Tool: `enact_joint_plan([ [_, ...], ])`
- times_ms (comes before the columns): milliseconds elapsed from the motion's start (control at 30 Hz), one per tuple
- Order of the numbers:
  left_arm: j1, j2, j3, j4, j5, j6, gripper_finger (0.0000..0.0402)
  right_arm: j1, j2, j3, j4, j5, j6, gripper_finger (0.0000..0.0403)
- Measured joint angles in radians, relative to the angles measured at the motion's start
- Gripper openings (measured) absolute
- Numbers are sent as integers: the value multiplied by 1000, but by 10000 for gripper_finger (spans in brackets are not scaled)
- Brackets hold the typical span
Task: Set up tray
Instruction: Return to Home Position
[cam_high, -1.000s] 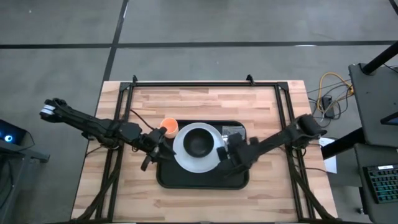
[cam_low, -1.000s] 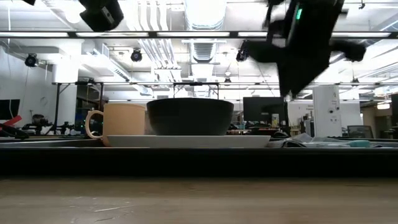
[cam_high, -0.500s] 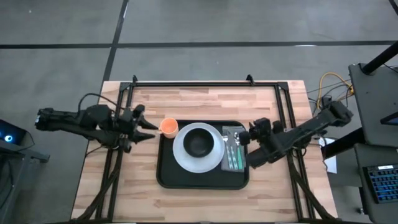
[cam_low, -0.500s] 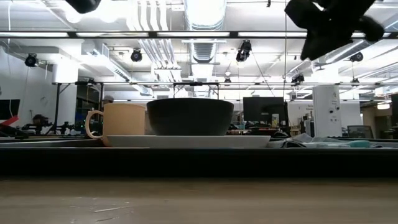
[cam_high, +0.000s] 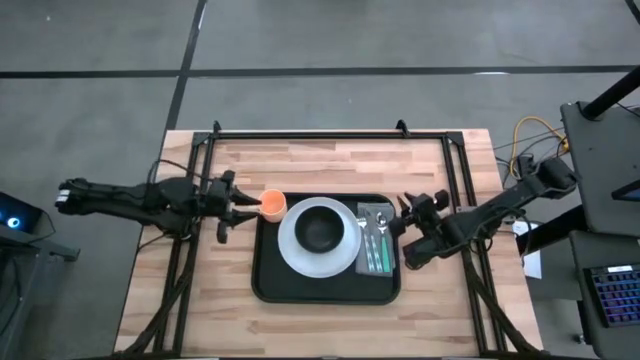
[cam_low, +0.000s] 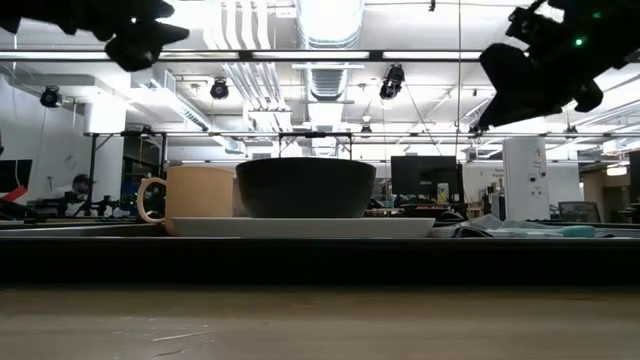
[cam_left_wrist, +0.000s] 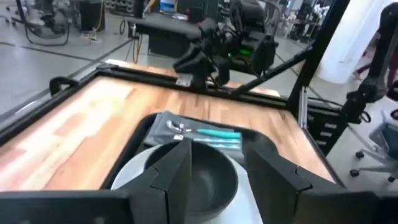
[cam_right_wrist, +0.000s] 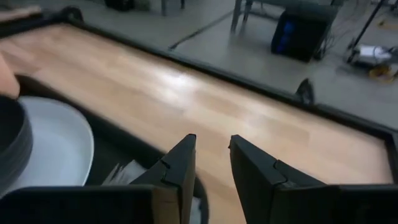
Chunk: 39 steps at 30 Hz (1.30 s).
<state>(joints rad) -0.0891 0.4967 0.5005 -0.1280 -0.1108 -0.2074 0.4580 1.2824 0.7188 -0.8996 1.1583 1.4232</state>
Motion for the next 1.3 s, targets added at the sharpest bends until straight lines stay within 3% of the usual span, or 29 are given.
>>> enact_joint_plan([
  [167,0,-138,-72,54,-1,0,134,9,-56,-51,5,55,-4,81],
  [367,0,-310,-118,43,-1,4,134,75,-223,-124,-2,99,-28,71],
  [600,0,-413,-124,-97,9,7,134,227,-449,-193,6,188,-68,70],
  [767,-2,-458,-133,-119,125,4,134,322,-506,-195,63,190,-224,70],
  [867,-1,-493,-157,-129,127,4,134,339,-509,-177,73,242,-250,70],
  [1067,-1,-489,-222,-128,-20,3,134,336,-510,-149,79,331,-312,70],
  [1167,-1,-493,-267,-120,-148,4,134,338,-508,-144,92,284,-282,70],
  [1300,-1,-493,-309,-66,-187,22,134,338,-493,-145,96,244,-337,69],
])
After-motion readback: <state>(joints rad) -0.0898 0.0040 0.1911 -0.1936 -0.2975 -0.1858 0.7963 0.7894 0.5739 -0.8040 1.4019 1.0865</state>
